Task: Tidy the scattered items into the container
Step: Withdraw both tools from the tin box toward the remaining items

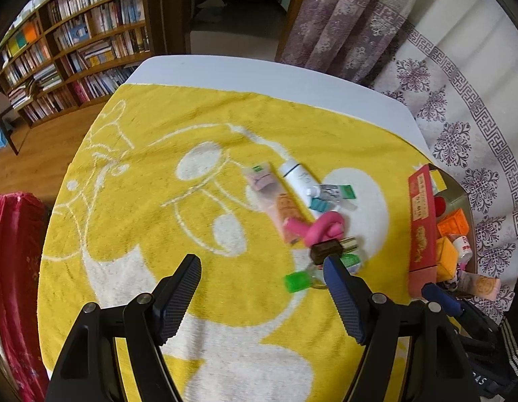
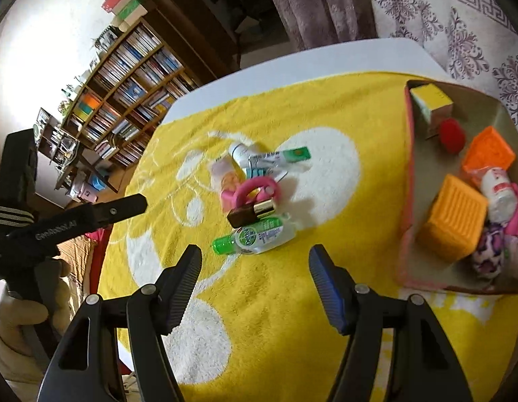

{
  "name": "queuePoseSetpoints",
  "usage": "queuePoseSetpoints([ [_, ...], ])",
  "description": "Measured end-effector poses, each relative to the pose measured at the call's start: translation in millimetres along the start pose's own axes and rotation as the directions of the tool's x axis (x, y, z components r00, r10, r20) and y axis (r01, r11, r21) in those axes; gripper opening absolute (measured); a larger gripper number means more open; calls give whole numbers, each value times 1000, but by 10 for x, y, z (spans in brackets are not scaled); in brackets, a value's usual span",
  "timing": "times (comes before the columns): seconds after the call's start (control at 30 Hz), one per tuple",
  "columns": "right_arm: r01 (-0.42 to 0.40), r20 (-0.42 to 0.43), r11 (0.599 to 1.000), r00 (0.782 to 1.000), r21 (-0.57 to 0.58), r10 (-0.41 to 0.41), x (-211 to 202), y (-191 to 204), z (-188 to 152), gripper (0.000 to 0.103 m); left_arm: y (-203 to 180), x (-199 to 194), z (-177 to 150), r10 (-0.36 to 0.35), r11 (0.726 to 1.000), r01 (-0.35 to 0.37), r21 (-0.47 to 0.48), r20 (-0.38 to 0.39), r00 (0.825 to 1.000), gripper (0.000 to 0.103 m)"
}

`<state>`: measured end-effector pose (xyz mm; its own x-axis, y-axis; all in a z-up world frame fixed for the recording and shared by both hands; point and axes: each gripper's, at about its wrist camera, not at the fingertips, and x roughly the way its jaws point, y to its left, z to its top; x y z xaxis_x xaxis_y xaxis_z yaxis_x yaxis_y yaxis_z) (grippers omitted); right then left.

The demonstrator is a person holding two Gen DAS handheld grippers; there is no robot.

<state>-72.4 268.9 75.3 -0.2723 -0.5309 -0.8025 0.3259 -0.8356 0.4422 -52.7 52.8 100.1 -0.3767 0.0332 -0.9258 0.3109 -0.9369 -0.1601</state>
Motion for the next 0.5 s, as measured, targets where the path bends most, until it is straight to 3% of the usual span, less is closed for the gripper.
queuePoseSetpoints([
  [0.5,90,-33,996,995,0,-90,478,256,91,71,379,301,170,-27,1000,28,8,-64,998,77],
])
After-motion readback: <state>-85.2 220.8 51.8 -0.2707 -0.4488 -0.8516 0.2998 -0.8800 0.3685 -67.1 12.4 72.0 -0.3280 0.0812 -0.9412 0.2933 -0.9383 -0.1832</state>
